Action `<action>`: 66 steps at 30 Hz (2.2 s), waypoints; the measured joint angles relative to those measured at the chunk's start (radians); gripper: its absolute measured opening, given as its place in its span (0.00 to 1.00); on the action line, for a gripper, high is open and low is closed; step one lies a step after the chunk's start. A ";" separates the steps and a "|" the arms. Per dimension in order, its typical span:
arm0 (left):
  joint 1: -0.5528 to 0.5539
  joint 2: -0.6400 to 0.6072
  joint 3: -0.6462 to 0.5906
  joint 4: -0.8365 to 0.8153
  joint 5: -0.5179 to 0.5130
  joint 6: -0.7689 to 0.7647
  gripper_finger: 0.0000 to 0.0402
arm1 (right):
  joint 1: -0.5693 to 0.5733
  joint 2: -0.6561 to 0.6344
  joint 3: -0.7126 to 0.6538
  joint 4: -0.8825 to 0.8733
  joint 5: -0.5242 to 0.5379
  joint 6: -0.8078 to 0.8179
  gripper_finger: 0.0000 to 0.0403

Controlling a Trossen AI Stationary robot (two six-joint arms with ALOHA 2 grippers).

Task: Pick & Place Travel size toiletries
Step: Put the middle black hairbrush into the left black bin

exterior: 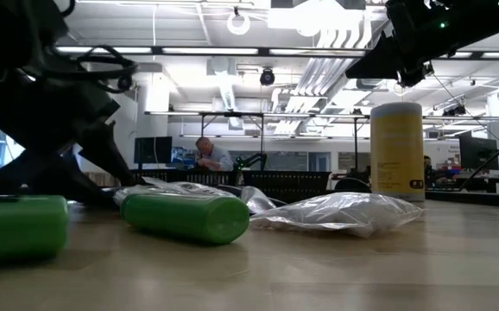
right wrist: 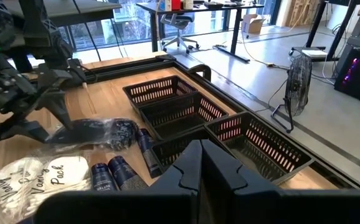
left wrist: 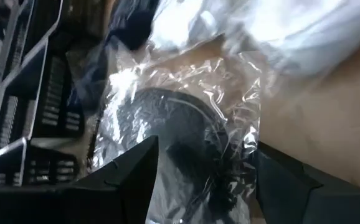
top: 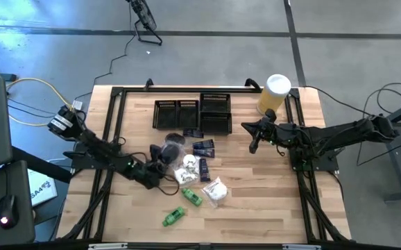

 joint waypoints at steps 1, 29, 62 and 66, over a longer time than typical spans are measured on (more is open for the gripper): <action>0.010 0.000 0.000 0.002 0.011 0.001 0.56 | 0.000 0.000 0.000 0.000 0.000 0.000 0.00; 0.030 0.000 0.085 0.062 0.133 0.061 0.03 | 0.000 0.000 0.000 -0.001 0.000 -0.007 0.00; 0.069 -0.098 0.353 -0.421 0.102 -0.054 0.00 | 0.000 0.000 0.000 -0.021 0.000 -0.007 0.00; 0.069 -0.097 0.329 -0.359 0.136 -0.101 0.00 | 0.000 0.000 0.000 -0.024 0.000 -0.007 0.00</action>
